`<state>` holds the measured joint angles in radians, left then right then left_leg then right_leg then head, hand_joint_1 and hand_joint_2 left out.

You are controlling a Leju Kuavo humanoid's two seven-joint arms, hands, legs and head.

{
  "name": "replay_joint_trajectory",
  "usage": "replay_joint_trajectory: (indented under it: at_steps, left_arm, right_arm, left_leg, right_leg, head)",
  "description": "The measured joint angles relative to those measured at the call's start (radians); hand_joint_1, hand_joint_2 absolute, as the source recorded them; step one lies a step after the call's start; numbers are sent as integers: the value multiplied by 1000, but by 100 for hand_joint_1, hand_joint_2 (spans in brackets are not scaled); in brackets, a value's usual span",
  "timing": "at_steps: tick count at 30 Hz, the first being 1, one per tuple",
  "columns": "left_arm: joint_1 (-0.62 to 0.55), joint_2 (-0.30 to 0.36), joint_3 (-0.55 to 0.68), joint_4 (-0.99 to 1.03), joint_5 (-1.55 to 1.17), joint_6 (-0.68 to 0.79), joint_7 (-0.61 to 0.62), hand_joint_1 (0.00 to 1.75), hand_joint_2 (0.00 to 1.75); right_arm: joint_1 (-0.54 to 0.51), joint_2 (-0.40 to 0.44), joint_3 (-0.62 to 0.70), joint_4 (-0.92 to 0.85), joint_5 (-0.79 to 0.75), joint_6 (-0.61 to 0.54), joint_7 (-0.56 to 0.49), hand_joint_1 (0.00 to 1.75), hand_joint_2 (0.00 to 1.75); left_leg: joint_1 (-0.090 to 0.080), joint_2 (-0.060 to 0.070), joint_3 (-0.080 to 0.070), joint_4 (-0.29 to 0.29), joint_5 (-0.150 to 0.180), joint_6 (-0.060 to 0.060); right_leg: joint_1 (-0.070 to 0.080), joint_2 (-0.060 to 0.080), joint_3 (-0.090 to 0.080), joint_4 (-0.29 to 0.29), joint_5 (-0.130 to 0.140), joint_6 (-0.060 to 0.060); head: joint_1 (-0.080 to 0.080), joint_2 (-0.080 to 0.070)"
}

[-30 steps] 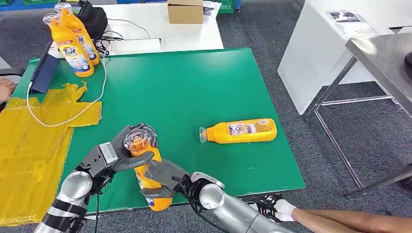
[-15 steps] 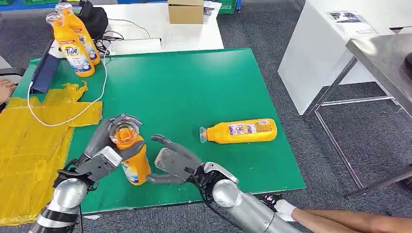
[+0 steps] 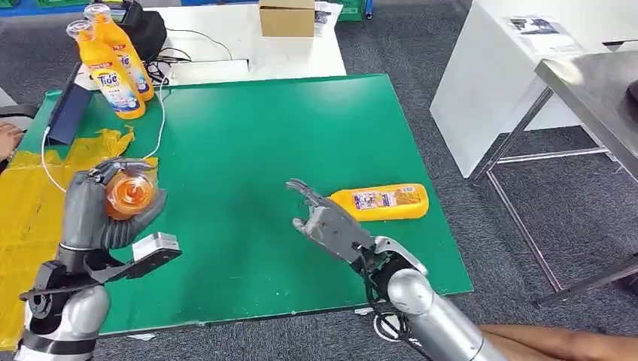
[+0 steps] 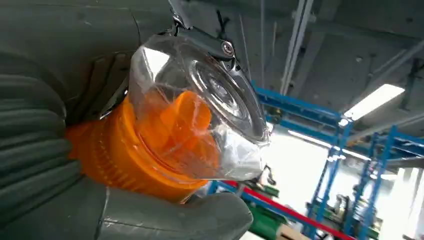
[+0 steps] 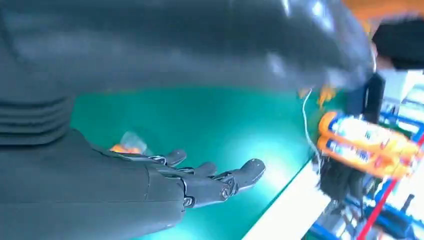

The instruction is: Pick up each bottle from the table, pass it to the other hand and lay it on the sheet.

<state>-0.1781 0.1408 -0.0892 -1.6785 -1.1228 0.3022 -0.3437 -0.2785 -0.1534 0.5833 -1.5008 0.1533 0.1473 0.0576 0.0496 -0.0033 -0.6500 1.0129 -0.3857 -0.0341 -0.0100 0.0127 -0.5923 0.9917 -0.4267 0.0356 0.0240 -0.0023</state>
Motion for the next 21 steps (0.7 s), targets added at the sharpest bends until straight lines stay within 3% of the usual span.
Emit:
replay_joint_trajectory:
  at_steps: [5, 12, 13, 21]
  left_arm:
    - [1, 58, -5, 64, -345, 74, 124, 175, 175]
    - [-70, 198, -39, 474, -439, 78, 181, 175, 175]
    - [-80, 212, -44, 518, -439, 87, 181, 175, 175]
    - [-175, 275, -82, 792, -426, 65, 131, 175, 175]
  right_arm:
    - [33, -85, -45, -57, -10, 1, 8, 0, 0]
    - [8, -242, -171, -67, -32, 94, 47, 0, 0]
    - [2, -254, -187, -64, -35, 102, 47, 0, 175]
    - [-55, -385, -232, -6, 12, 184, 47, 0, 175]
  left_leg:
    - [0, 0, 0, 0, 0, 0]
    - [0, 0, 1, 0, 2, 0]
    - [0, 0, 1, 0, 2, 0]
    - [0, -1, -2, 0, 2, 0]
  right_leg:
    - [0, -1, 0, 0, 0, 0]
    - [0, 0, 0, 0, 1, 0]
    - [0, 0, 0, 0, 1, 0]
    - [0, -1, 0, 0, 1, 1]
  head:
    - [0, 0]
    - [0, 0]
    - [0, 0]
    - [0, 0]
